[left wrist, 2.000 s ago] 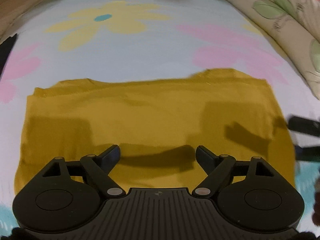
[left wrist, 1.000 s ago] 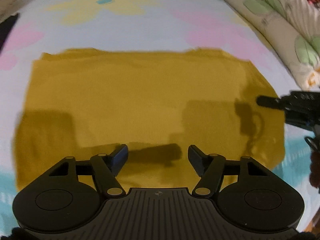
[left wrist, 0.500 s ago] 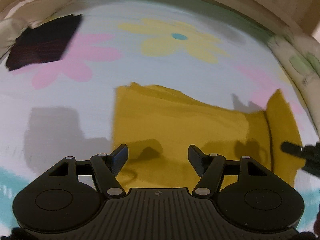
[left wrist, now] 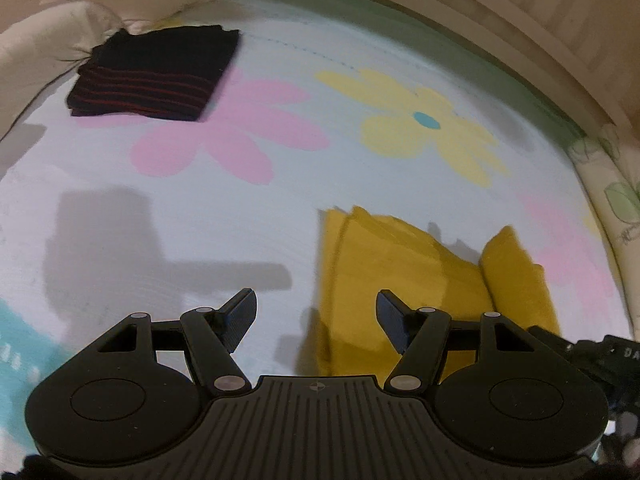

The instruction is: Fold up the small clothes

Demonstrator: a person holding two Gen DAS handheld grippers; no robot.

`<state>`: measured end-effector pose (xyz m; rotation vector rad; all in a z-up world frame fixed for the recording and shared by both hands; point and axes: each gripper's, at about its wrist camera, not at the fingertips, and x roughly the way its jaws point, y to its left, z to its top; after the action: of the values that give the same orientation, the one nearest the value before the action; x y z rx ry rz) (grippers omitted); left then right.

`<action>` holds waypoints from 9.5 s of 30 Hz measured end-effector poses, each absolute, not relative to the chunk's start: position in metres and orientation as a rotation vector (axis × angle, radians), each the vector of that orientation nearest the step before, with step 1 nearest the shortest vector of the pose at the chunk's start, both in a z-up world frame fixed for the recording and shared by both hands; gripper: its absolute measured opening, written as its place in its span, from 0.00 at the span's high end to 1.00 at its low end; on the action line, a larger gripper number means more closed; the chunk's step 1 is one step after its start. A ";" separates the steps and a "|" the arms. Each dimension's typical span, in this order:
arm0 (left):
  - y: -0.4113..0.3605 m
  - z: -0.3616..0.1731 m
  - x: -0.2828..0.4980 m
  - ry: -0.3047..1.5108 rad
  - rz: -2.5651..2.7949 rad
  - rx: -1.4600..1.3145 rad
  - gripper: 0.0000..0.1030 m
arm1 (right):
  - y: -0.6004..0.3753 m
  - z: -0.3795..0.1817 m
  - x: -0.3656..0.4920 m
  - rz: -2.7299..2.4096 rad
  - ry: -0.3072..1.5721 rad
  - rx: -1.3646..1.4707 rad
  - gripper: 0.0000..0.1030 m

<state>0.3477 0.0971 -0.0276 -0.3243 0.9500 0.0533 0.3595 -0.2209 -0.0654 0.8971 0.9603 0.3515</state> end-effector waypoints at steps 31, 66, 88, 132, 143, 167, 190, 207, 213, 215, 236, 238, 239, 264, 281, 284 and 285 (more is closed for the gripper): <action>0.068 -0.044 0.366 0.968 -0.157 -0.416 0.37 | -0.168 -0.032 0.325 0.432 0.897 0.241 0.29; 0.036 -0.081 0.386 1.060 -0.295 -0.441 0.36 | -0.082 -0.042 0.245 0.572 0.688 -0.392 0.44; 0.036 -0.087 0.396 1.044 -0.299 -0.548 0.25 | -0.102 -0.022 0.246 0.578 0.654 -0.232 0.89; 0.087 -0.078 0.377 0.911 -0.226 -0.322 0.78 | -0.018 -0.045 0.258 0.766 0.765 -0.193 0.73; 0.099 -0.051 0.368 0.791 -0.141 -0.309 0.78 | -0.082 -0.034 0.291 0.573 0.733 0.045 0.57; 0.072 -0.067 0.330 0.965 -0.317 -0.100 0.50 | -0.131 -0.056 0.372 0.406 0.771 0.232 0.26; 0.093 -0.081 0.305 1.073 -0.347 -0.240 0.16 | -0.206 -0.082 0.387 0.398 0.924 0.510 0.13; 0.057 -0.090 0.331 1.026 -0.340 -0.269 0.01 | -0.189 -0.089 0.395 0.520 0.902 0.550 0.00; 0.053 -0.090 0.334 1.016 -0.338 -0.286 0.01 | -0.190 -0.092 0.397 0.530 0.879 0.591 0.00; 0.050 -0.090 0.336 1.011 -0.343 -0.279 0.01 | -0.189 -0.092 0.398 0.531 0.877 0.589 0.00; 0.034 0.000 0.271 0.843 -0.387 -0.250 0.79 | -0.183 0.013 0.335 0.500 0.796 0.424 0.58; 0.031 0.011 0.257 0.825 -0.394 -0.244 0.79 | -0.187 0.025 0.317 0.500 0.779 0.441 0.58; 0.030 0.015 0.246 0.815 -0.398 -0.242 0.79 | -0.189 0.029 0.307 0.501 0.771 0.446 0.58; -0.006 -0.054 0.146 1.099 -0.328 -0.136 0.69 | -0.216 0.009 0.198 0.174 0.856 0.196 0.36; -0.038 -0.022 0.140 0.774 -0.317 0.047 0.53 | -0.223 0.003 0.160 0.210 0.793 0.143 0.17; -0.041 -0.022 0.129 0.756 -0.320 0.069 0.29 | -0.215 0.007 0.147 0.214 0.763 0.124 0.00; -0.042 -0.023 0.129 0.760 -0.314 0.067 0.21 | -0.213 0.008 0.144 0.208 0.753 0.116 0.00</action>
<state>0.1286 -0.0418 -0.0228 0.0671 0.7599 -0.3137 0.1436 -0.2127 0.0084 0.1163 0.7529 0.2077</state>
